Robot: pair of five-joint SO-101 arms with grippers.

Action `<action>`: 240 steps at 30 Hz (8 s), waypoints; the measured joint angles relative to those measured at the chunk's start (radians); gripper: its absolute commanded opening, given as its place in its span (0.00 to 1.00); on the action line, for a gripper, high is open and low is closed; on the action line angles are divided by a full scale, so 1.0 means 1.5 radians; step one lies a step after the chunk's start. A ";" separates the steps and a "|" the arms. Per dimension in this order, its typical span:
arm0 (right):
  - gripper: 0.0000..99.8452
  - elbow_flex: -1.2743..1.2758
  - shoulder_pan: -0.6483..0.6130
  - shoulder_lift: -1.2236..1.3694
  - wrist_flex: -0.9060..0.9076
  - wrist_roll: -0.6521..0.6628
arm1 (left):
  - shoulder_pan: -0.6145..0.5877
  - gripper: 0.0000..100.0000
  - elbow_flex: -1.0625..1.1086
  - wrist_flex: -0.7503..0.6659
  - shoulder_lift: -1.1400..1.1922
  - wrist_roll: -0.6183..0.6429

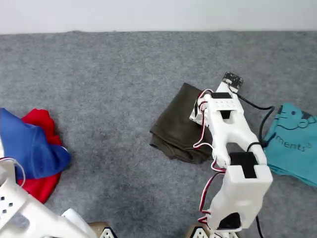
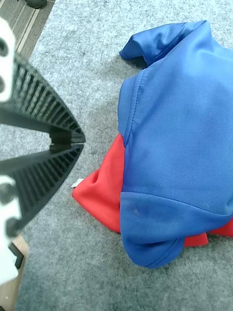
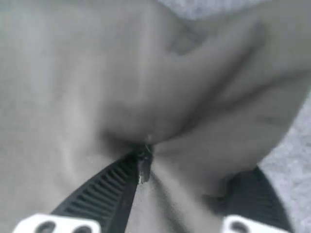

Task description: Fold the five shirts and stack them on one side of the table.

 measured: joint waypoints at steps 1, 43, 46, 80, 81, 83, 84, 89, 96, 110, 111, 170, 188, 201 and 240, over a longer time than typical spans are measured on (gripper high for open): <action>0.00 -0.004 0.001 0.006 0.000 0.005 | 0.000 0.02 0.000 0.000 0.000 0.000; 0.01 -0.009 0.350 -0.438 0.161 0.664 | 0.000 0.02 0.000 0.000 0.000 -0.002; 0.01 -0.009 0.368 -0.456 0.161 0.667 | 0.000 0.02 0.000 0.000 0.000 -0.002; 0.37 -0.035 0.582 -0.223 -0.015 0.821 | 0.000 0.02 0.000 0.000 0.000 -0.002; 0.34 -0.052 0.586 -0.223 -0.003 0.816 | 0.000 0.02 0.000 0.000 0.000 -0.002; 0.27 -0.090 0.590 -0.226 0.036 0.815 | 0.000 0.02 0.000 0.000 0.000 -0.002; 0.22 -0.106 0.590 -0.227 0.059 0.815 | 0.000 0.02 0.000 0.000 0.000 -0.002; 0.03 -0.144 0.571 -0.227 0.173 0.815 | 0.000 0.02 0.000 0.000 0.000 -0.002; 0.01 -0.123 0.526 -0.215 0.241 0.810 | 0.000 0.02 0.000 0.000 0.000 -0.002; 0.01 0.042 0.432 -0.170 0.292 0.774 | 0.000 0.02 0.000 0.000 0.000 -0.002; 0.01 0.042 0.428 -0.188 0.299 0.774 | 0.000 0.02 0.000 0.000 0.000 -0.002; 0.01 0.045 0.674 -0.011 -0.437 0.945 | 0.000 0.02 0.000 0.000 0.000 -0.002; 0.01 0.046 0.656 -0.150 -0.327 0.999 | 0.000 0.02 0.000 0.000 0.000 -0.002; 0.01 0.135 0.546 -0.120 -0.307 0.999 | 0.000 0.02 0.000 0.000 0.000 -0.002; 0.01 0.220 0.309 -0.555 0.366 0.783 | 0.174 0.18 0.182 -0.207 0.210 -0.002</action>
